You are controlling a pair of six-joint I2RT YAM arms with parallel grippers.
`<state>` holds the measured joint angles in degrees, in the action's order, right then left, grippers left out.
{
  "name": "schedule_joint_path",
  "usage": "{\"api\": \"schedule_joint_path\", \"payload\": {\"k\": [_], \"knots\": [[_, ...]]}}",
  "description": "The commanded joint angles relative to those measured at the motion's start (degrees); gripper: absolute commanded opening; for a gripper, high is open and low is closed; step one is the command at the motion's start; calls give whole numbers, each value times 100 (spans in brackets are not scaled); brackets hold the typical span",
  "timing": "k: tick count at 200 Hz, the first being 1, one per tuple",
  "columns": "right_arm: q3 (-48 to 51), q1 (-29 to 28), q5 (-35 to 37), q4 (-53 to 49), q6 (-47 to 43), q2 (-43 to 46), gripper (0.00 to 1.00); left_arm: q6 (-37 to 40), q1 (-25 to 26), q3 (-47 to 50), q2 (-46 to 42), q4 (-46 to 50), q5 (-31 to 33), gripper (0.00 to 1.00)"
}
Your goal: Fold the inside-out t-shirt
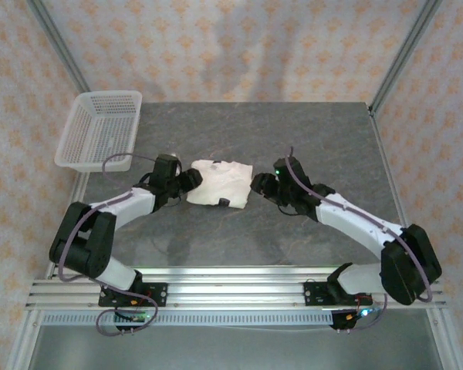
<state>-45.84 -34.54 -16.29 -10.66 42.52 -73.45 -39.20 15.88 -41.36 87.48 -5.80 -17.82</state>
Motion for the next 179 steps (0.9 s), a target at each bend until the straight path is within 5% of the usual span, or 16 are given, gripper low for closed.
{"api": "schedule_joint_path", "payload": {"k": [1,35,78,122,144,179], "knots": [[316,4,159,160,389,434,54,-156,139,67,293,-612,-242,55],[983,14,475,301,986,788,54,-676,928,-310,1062,-1482,-465,47],[1798,503,679,460,1936,1494,63,-1037,2436,-2122,2566,-1688,404,48],[2472,1424,604,147,2487,2792,74,-1160,2907,-4244,3983,-1472,587,54],[2606,2100,67,171,2577,3049,77,-998,2930,-4260,3803,-1420,814,59],[2790,2762,-612,802,2662,2783,77,-321,2734,-3329,2262,-1248,1246,63]]}}
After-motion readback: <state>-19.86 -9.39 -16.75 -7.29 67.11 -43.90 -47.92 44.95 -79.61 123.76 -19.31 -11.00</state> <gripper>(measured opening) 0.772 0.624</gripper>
